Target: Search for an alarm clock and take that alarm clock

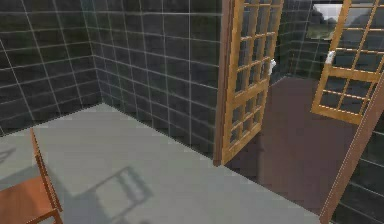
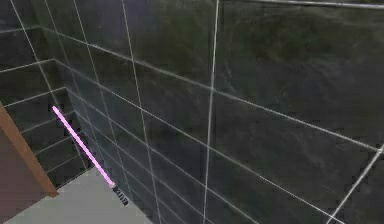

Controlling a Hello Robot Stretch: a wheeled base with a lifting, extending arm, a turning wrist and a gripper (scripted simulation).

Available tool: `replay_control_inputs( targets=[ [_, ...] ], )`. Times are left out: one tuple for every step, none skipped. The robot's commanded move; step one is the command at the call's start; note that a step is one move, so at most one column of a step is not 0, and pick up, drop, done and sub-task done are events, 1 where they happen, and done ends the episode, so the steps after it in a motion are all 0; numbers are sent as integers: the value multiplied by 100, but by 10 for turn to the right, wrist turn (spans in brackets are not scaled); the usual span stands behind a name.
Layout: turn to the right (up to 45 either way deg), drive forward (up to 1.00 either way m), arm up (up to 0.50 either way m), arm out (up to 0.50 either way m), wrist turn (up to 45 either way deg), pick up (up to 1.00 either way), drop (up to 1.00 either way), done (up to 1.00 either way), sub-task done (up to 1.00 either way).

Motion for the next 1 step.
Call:
replay_control_inputs(
  targets=[
    [0,5,0,0,0,0,0,0,0]
  ],
)
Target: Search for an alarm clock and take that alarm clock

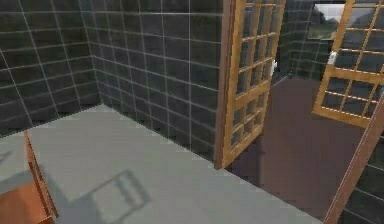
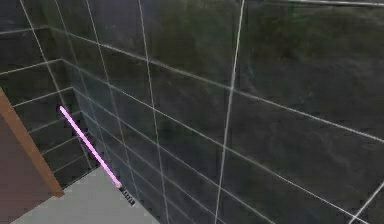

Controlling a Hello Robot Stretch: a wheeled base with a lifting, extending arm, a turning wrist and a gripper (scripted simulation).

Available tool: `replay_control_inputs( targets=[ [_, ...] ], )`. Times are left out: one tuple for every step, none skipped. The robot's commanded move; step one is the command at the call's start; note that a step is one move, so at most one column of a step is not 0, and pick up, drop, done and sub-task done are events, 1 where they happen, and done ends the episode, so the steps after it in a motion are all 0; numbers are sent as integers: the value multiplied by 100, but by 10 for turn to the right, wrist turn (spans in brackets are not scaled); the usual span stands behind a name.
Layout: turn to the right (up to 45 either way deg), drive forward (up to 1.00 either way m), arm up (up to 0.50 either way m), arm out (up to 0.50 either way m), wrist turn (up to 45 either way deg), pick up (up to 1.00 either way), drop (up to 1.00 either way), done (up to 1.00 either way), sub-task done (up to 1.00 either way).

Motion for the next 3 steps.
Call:
replay_control_inputs(
  targets=[
    [-210,0,0,0,0,0,0,0,0],
    [0,100,0,0,0,0,0,0,0],
    [-270,0,0,0,0,0,0,0,0]
  ],
)
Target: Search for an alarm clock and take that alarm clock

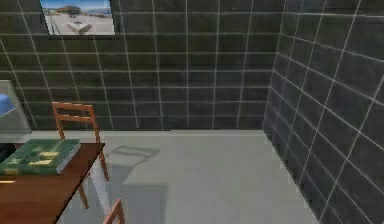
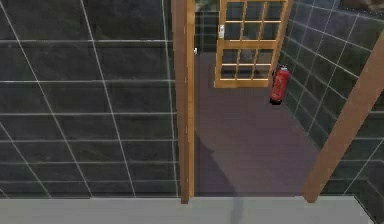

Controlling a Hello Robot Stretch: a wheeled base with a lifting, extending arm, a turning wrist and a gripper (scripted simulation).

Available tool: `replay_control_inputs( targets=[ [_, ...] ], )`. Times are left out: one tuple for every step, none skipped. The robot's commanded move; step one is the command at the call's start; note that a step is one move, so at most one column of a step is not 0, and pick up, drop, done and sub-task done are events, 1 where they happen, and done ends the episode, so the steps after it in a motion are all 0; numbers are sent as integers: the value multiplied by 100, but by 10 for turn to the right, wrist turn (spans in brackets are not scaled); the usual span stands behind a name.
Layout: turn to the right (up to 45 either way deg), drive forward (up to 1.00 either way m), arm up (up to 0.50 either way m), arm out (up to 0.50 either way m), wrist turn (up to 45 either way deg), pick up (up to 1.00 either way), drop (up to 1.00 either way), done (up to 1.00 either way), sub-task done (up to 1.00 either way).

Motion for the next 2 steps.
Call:
replay_control_inputs(
  targets=[
    [0,45,0,0,0,0,0,0,0],
    [0,30,0,0,0,0,0,0,0]
  ],
)
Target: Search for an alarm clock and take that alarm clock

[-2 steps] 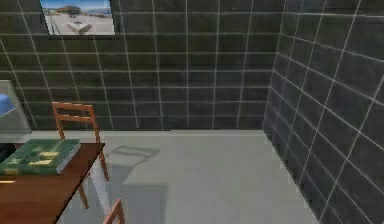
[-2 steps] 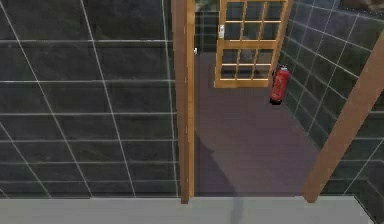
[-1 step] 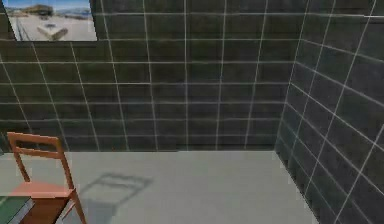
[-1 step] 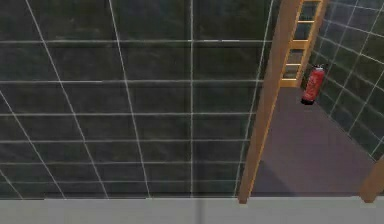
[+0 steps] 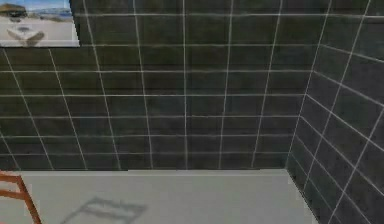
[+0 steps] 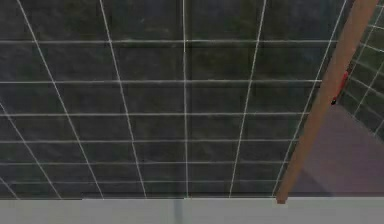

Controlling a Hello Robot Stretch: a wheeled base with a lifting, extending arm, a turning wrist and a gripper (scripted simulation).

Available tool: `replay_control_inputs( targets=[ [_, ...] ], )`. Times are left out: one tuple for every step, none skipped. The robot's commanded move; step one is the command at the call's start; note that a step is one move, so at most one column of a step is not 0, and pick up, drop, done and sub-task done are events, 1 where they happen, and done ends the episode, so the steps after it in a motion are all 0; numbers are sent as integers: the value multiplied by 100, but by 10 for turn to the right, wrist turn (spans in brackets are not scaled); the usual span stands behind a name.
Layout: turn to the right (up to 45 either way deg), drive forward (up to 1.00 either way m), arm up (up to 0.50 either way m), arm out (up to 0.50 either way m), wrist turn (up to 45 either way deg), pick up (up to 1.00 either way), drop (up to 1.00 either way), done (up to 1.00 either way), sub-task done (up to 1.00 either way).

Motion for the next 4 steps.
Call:
replay_control_inputs(
  targets=[
    [-150,0,0,0,0,0,0,0,0],
    [0,100,0,0,0,0,0,0,0],
    [-150,0,0,0,0,0,0,0,0],
    [0,10,0,0,0,0,0,0,0]
  ],
)
